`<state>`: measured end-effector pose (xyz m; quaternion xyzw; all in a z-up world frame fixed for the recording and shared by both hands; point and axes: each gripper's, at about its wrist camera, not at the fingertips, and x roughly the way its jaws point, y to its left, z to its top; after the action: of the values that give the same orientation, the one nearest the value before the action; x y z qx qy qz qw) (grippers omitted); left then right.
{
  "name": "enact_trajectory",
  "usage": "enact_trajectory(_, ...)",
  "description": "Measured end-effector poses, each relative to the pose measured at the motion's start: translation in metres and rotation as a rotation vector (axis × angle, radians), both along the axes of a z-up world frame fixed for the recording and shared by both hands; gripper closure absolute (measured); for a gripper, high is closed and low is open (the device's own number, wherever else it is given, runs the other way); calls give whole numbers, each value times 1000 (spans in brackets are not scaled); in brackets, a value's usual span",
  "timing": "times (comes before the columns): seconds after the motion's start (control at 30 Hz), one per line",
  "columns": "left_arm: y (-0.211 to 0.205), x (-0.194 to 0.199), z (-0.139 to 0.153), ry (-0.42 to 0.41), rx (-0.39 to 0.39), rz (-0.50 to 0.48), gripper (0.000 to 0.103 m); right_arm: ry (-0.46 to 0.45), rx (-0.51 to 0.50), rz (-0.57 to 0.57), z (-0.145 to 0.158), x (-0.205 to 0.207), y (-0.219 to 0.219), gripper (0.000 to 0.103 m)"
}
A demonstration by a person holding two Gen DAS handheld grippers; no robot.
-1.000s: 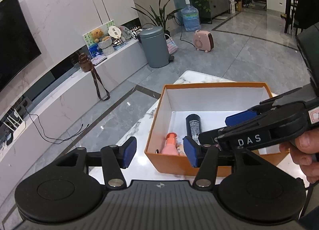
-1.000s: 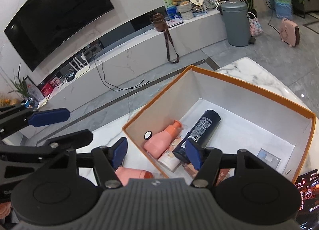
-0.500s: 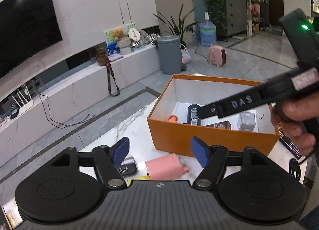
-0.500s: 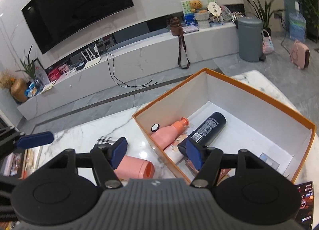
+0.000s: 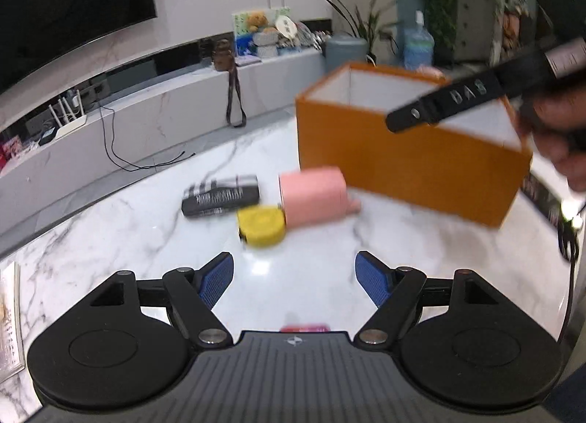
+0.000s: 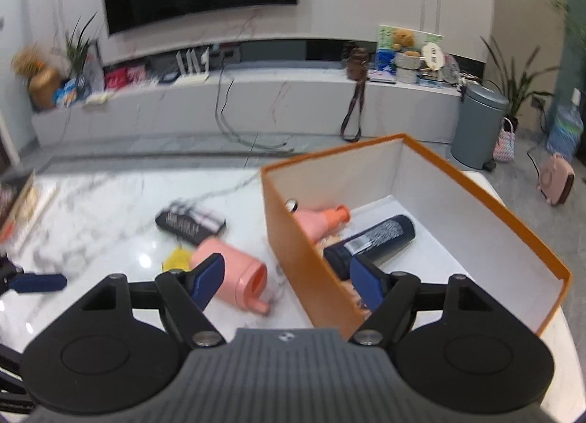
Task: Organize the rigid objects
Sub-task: 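Withdraw both open tools from the orange box back over the table, then grasp the colourful card box with the left tool while the right tool grasps the pink cup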
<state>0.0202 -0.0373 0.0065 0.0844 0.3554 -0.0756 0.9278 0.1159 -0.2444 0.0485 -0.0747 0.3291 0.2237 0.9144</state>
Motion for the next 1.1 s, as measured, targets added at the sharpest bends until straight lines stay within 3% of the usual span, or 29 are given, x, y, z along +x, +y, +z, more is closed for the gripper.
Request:
enact_trajectory(0.17,-1,-11,-20,25,60,-34,14,-34,-119,96,-18,-4,26,25)
enact_trajectory(0.37,9,-30,-38,62,0,-32,14,-120,-183,236,-28,-9,55,20)
enact_trajectory(0.6,16,-33,-60,107,17,-38,14,-172,-290,380,-51,-12,84,20)
enact_trajectory(0.77,19,-34,-67,141,-23,-32,14,-215,-362,430,-67,-9,94,20)
enact_trajectory(1.1,18,-35,-79,168,-50,-46,14,-230,-409,482,-84,9,100,20)
